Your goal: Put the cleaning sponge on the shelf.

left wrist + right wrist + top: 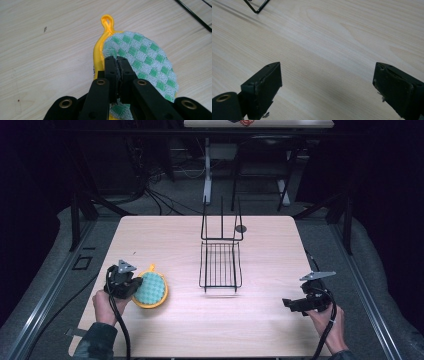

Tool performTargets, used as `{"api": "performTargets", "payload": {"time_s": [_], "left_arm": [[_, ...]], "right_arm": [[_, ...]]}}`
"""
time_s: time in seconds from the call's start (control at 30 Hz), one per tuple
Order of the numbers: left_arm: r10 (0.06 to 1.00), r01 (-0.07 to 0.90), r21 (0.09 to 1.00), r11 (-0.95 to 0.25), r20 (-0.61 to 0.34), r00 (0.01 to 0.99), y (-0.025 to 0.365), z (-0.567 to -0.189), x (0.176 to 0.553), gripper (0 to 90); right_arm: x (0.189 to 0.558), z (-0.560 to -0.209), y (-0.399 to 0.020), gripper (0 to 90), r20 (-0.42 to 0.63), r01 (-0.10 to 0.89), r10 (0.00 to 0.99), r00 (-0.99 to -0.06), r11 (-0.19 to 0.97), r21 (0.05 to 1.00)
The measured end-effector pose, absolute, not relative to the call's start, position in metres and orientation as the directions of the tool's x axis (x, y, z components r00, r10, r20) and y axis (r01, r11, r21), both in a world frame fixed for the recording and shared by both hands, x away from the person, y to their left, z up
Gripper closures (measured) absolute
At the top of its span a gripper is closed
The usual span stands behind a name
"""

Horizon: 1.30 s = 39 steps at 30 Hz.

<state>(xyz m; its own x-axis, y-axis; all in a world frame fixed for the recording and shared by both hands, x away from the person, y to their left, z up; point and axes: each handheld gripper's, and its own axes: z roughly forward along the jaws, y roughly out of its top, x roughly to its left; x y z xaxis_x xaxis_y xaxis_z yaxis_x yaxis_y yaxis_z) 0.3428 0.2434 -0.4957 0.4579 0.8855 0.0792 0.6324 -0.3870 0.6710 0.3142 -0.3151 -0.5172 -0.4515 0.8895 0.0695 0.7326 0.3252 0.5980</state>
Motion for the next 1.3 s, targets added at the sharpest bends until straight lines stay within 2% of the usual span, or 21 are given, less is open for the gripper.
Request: {"api": "performTargets", "payload": {"time_s": [0.4, 1.3], "left_arm": [[0.88, 0.607, 0.701, -0.375, 0.063, 0.471, 0.239, -0.477, 0.337, 87.7], [0.842, 0.543, 0.76, -0.357, 0.01, 0.539, 0.213, -0.441, 0.34, 87.7]], "right_arm": [[0.316, -0.519, -0.313, 4.4, 0.056, 0.723, 0.888, -0.457, 0.333, 0.605], [0.32, -0.517, -0.303, 5.0, 0.04, 0.709, 0.88, -0.473, 0.353, 0.61]]}}
